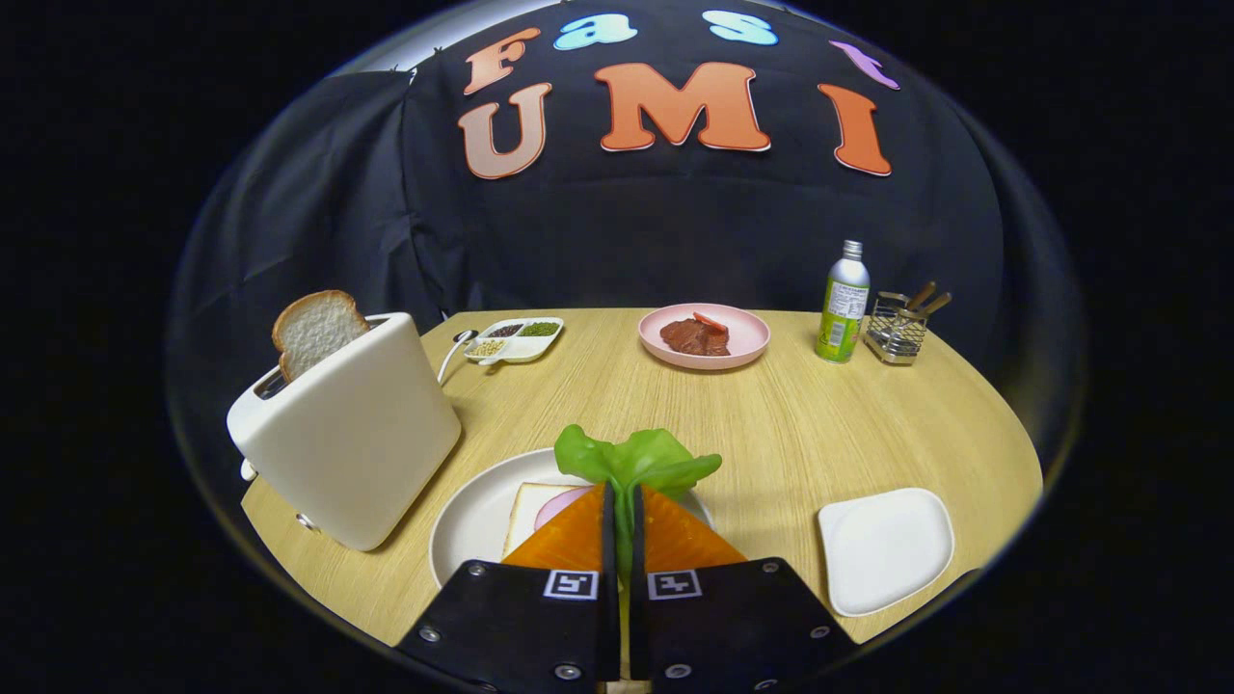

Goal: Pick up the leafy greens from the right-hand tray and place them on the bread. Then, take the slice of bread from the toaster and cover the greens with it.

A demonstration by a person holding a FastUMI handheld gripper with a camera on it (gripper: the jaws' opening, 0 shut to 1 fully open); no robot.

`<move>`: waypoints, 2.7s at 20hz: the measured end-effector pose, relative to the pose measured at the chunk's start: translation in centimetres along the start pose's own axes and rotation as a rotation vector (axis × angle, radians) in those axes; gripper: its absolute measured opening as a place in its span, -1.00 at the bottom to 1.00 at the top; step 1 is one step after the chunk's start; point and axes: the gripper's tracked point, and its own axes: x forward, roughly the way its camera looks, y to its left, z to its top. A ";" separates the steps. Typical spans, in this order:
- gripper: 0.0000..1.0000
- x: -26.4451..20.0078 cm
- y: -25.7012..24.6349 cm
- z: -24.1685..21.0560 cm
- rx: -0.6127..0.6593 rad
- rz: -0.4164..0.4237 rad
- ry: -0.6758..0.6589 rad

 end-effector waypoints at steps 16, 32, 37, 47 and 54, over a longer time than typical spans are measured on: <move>-0.48 2.0 3.2 -1.0 -0.040 0.009 0.020; 0.93 -0.5 3.1 1.8 0.015 -0.048 -0.022; 0.95 -3.0 6.2 5.5 -0.021 -0.045 -0.075; 0.95 -6.5 16.5 12.4 -0.086 0.050 -0.166; 0.95 -6.0 21.6 13.6 -0.102 0.087 -0.177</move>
